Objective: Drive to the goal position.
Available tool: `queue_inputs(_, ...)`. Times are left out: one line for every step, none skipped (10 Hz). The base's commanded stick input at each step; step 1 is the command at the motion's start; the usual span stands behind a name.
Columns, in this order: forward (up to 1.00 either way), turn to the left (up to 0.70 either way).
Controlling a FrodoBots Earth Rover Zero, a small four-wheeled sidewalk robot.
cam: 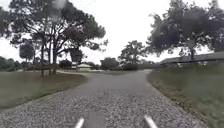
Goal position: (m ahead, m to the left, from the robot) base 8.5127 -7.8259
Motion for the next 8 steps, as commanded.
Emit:
queue_inputs(0.7,0.0)
queue_inputs(0.7,0.0)
queue_inputs(0.7,0.0)
queue_inputs(0.7,0.0)
queue_inputs(0.7,0.0)
queue_inputs(0.7,0.0)
queue_inputs(0.7,0.0)
queue_inputs(0.7,0.0)
